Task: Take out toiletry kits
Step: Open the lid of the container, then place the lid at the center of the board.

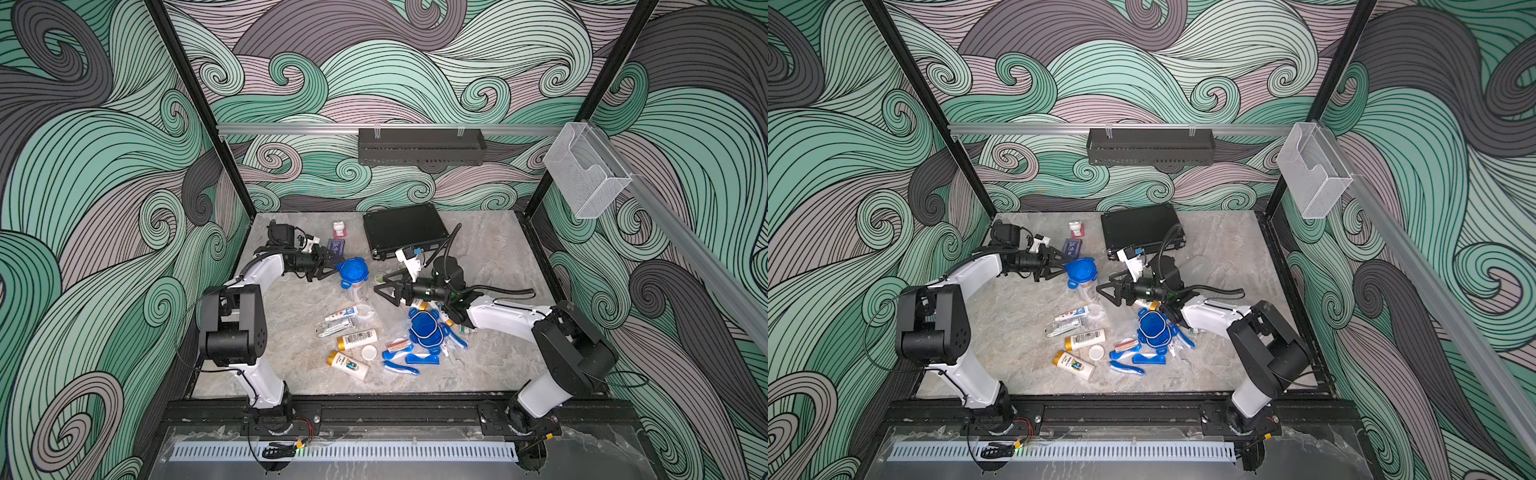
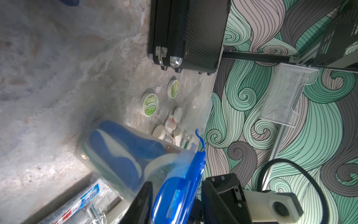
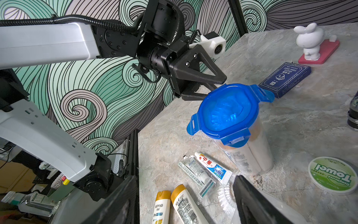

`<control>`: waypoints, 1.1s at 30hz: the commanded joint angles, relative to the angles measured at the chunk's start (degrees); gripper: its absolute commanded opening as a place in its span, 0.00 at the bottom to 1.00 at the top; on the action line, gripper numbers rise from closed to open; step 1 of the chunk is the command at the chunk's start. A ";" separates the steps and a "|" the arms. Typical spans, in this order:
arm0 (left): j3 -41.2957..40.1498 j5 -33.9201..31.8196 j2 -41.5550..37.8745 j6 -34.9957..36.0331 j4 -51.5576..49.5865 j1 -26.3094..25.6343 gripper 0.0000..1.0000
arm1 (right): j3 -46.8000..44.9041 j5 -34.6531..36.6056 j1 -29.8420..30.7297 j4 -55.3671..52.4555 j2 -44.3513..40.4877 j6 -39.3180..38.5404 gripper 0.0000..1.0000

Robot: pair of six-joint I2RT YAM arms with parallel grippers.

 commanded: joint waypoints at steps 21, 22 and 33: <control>11.60 1.87 -5.40 8.00 -10.76 -2.18 0.19 | -1.00 0.98 -0.11 0.64 -1.30 -0.85 0.80; 12.00 1.99 -5.30 8.08 -10.89 -3.00 0.19 | -1.00 1.01 -0.11 0.68 -1.52 -0.75 0.80; 19.49 -4.95 -2.08 14.62 -18.85 -19.82 0.27 | -6.58 7.42 -2.56 -6.39 -15.51 -5.47 0.83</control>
